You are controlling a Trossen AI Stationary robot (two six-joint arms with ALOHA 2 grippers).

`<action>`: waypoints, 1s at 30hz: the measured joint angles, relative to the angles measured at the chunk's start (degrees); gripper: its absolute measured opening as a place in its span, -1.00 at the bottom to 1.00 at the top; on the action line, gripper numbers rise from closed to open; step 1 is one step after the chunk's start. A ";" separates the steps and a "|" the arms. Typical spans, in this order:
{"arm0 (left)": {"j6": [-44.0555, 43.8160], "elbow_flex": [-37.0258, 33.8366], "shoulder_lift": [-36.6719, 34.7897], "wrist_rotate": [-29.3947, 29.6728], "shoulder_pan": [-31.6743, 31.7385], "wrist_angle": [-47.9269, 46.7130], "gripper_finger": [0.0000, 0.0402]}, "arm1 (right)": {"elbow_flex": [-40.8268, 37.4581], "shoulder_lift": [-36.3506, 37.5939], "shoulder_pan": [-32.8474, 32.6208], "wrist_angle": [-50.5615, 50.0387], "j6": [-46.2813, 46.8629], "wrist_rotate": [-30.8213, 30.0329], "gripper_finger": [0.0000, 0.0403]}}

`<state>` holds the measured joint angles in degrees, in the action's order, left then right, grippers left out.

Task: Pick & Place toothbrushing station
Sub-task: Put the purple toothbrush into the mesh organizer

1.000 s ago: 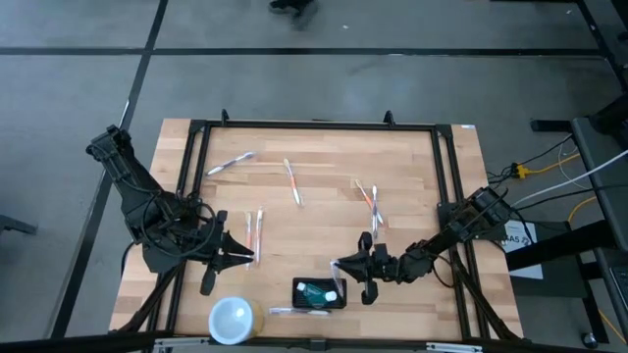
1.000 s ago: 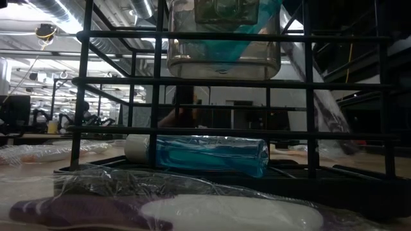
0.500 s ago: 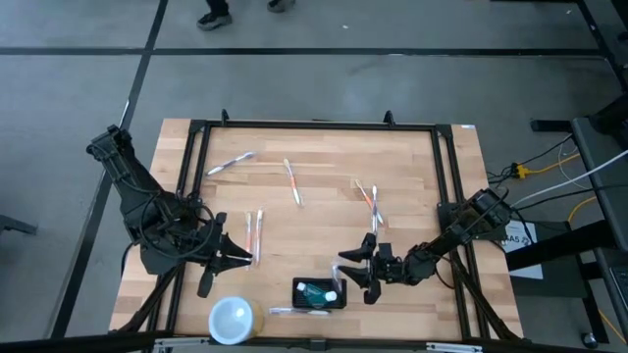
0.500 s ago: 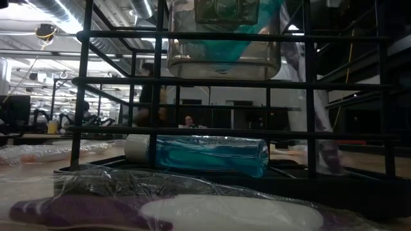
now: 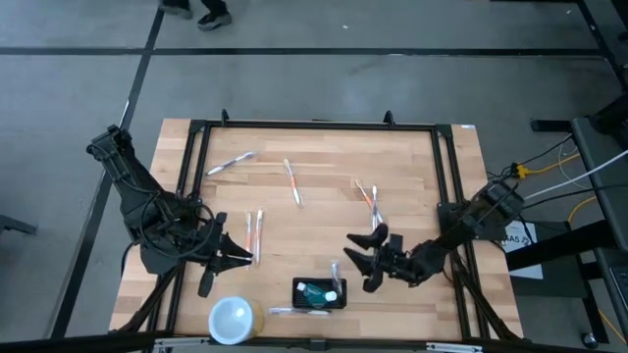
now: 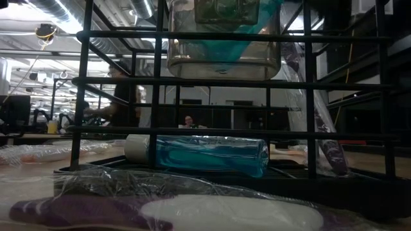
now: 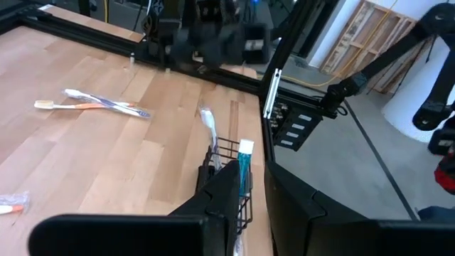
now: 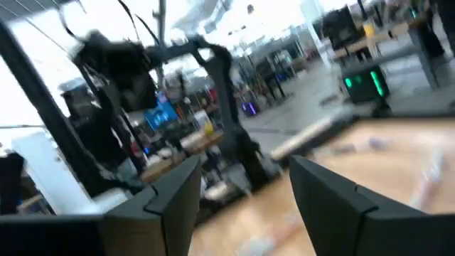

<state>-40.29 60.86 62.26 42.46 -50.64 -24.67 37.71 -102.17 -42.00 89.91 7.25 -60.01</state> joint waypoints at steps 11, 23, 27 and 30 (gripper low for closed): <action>8.32 0.02 -0.29 1.89 0.01 8.38 -0.70 | 20.22 23.41 -2.46 -45.05 -18.37 -10.26 0.04; 17.32 0.07 -4.77 7.16 0.15 12.31 -0.70 | 66.98 23.55 17.90 -149.63 27.08 17.89 0.04; 21.57 0.07 -7.06 9.20 0.16 14.28 -0.70 | 77.15 21.50 29.51 -165.84 29.69 25.82 0.04; 24.60 0.07 -8.72 11.62 0.16 14.22 -0.70 | 79.52 20.94 40.64 -176.06 34.11 31.06 0.04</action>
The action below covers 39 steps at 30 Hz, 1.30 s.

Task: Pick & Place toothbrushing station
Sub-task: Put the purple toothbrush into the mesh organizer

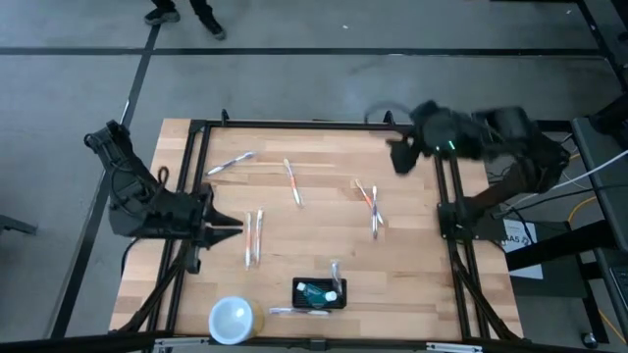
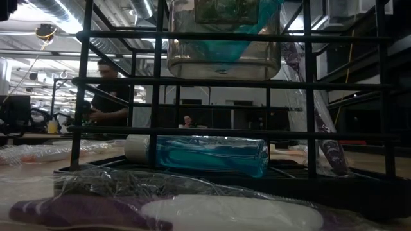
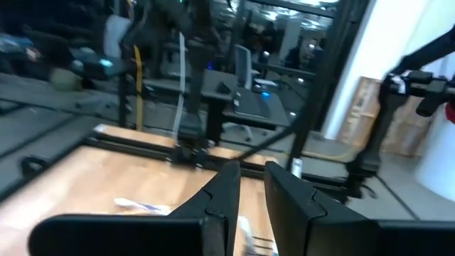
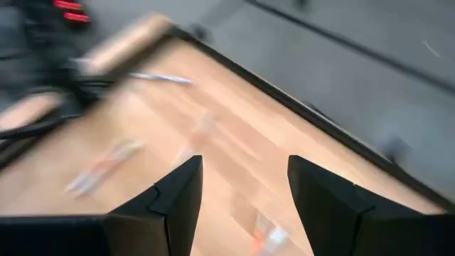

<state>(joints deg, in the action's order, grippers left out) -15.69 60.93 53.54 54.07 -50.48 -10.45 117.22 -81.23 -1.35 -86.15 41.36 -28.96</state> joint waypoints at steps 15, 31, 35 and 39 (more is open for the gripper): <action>-11.30 0.01 -13.38 2.72 2.74 -29.29 -0.70 | -37.51 3.57 28.90 8.82 -7.22 28.19 0.04; -24.61 -0.02 -9.34 -14.95 28.06 -45.95 -0.70 | -73.17 4.42 35.64 42.46 -3.60 46.50 0.04; -19.85 -0.02 -8.91 -17.51 31.73 -40.02 -0.70 | -74.15 3.66 35.79 47.70 -2.08 46.48 0.04; -17.60 0.00 -8.71 -20.75 34.53 -37.66 -0.70 | -74.15 -0.01 35.79 51.19 -1.50 46.32 0.04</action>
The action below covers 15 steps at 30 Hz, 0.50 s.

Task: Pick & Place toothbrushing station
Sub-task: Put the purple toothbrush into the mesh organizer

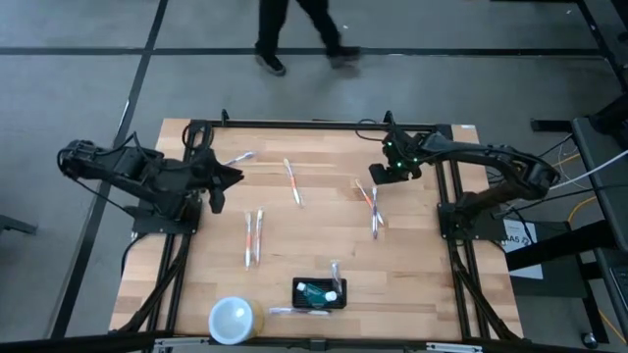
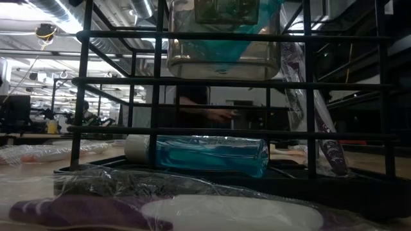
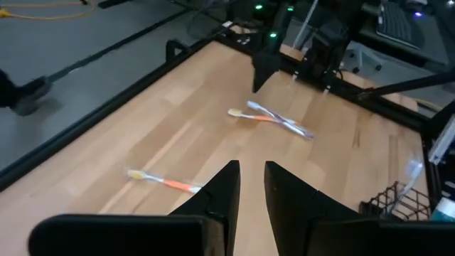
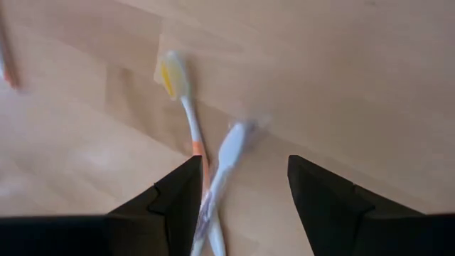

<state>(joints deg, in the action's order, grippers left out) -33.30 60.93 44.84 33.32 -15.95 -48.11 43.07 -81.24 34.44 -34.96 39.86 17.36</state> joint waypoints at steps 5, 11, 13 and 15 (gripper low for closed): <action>0.15 0.00 0.10 -2.47 0.88 0.58 -0.70 | -0.02 -5.53 -0.01 2.53 -0.94 -0.76 0.04; -0.37 0.00 -0.08 -3.04 0.86 0.82 -0.70 | -0.02 -8.42 -0.18 6.86 0.11 -1.27 0.03; -0.37 0.00 -0.09 -3.04 0.86 0.82 -0.70 | -0.02 -9.14 -0.68 7.37 0.60 -1.34 0.00; -0.04 0.00 -0.09 -3.05 0.86 0.82 -0.70 | 0.02 -9.83 -1.39 7.71 1.20 -1.66 -0.04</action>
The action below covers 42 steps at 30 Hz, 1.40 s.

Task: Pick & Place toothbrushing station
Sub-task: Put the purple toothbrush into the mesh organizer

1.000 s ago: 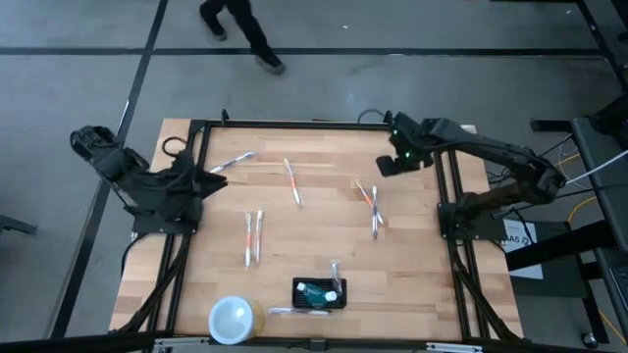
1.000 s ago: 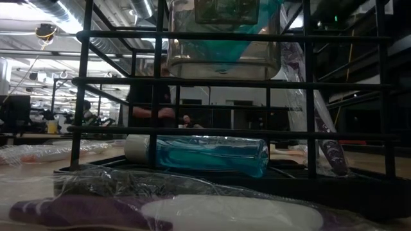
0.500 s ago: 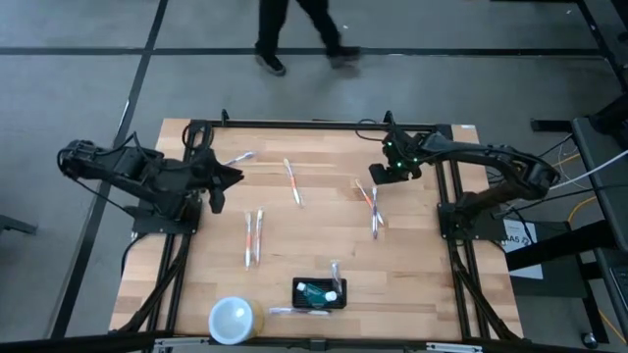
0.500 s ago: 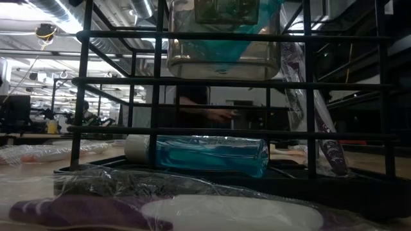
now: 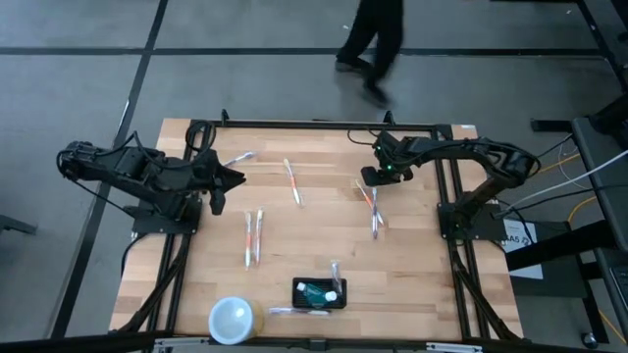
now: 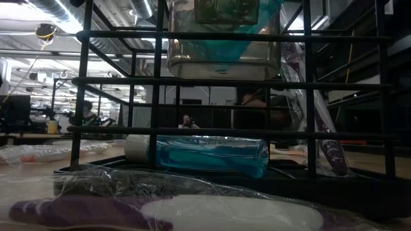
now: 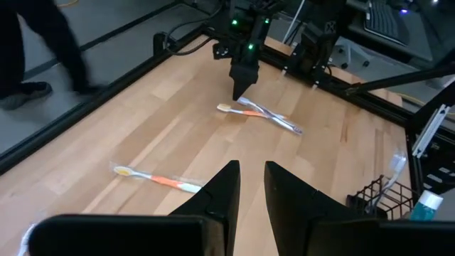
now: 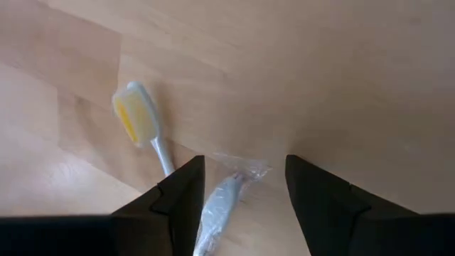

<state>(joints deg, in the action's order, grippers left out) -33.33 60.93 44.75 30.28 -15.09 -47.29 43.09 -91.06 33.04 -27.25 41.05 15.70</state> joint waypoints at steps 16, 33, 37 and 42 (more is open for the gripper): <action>2.49 0.00 -2.25 -0.50 0.00 -0.03 -0.70 | 2.09 -1.41 -4.58 3.94 2.01 -2.20 -0.95; 5.16 0.00 -6.06 -2.88 -3.92 0.00 -0.70 | 15.52 21.80 -33.63 2.87 12.58 -37.90 -0.99; 5.26 -0.01 -6.01 -2.35 -4.51 0.86 -0.70 | 15.52 23.28 -48.36 2.79 19.21 -52.98 -1.00; 6.15 0.00 -5.42 -0.26 -5.53 4.88 -0.70 | 15.45 20.42 -63.80 5.26 24.81 -70.45 -1.00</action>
<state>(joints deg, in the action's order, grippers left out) -27.18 60.93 39.33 30.01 -20.62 -42.41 58.54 -70.65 -30.76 -21.99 65.86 -54.75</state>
